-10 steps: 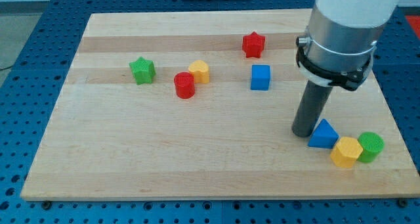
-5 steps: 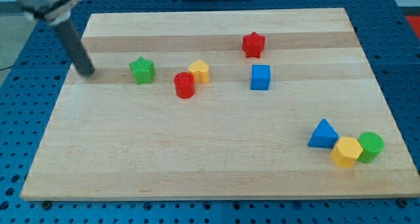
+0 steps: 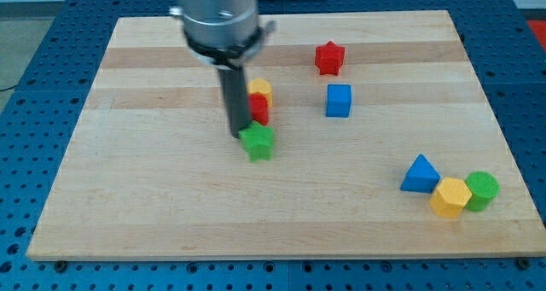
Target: Slide the green star closer to yellow hexagon
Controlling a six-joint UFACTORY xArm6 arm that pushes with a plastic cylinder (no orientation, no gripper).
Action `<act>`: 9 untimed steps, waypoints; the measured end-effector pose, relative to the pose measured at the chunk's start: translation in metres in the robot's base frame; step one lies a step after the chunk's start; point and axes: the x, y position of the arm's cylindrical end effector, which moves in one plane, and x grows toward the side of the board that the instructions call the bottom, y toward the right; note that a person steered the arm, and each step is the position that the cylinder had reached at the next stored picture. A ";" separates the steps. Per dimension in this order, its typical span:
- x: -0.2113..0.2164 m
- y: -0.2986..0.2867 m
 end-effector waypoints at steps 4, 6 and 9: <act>0.072 0.013; 0.097 0.029; 0.136 0.113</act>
